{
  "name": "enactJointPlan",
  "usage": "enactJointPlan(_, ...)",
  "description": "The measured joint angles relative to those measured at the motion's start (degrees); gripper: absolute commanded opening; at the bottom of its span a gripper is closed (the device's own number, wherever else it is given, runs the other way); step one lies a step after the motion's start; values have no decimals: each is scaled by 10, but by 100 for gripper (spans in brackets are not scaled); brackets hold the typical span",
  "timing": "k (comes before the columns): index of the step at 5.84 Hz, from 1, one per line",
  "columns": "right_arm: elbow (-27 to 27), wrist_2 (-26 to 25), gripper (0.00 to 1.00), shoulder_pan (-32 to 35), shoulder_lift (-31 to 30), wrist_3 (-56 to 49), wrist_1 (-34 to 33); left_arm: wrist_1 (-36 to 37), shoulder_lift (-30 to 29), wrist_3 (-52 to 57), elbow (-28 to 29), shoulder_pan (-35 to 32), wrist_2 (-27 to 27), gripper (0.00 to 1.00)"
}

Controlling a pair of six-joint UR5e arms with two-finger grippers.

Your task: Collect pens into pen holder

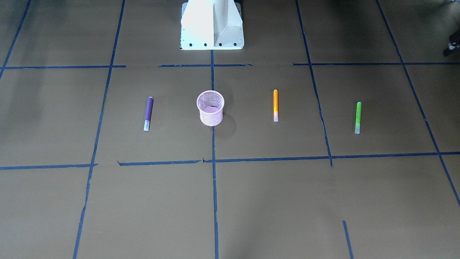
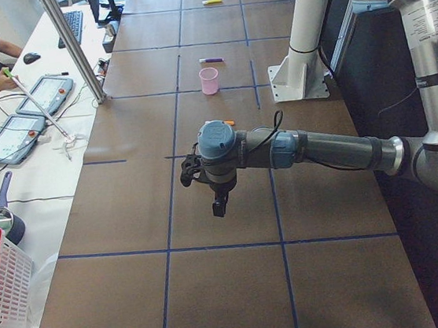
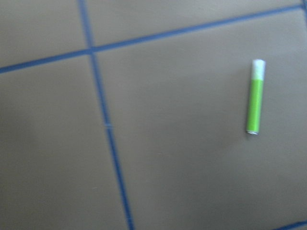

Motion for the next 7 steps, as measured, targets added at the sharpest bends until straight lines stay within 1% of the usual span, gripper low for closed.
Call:
enactJointPlan(1,-2,1,100,-6,0,0,14,-2,-38,-7,17,55,-2,100)
enactJointPlan(2,-2,2,100,-9,0,-1,18,-12,-82,-28,51,105,-1,100)
enactJointPlan(3,-2,2,100,-13,0,-1,19,-27,-123,-71,79,163,18,100)
enactJointPlan(4,-2,2,100,-15,0,-1,20,-42,-152,-124,93,224,77,100)
enactJointPlan(5,-2,2,100,-16,0,-1,20,-54,-175,-171,108,268,135,100)
enactJointPlan(6,-3,2,100,-16,0,-1,20,-58,-199,-207,136,287,155,100)
enactJointPlan(7,-3,2,100,-17,0,0,20,-67,-218,-223,169,297,160,100)
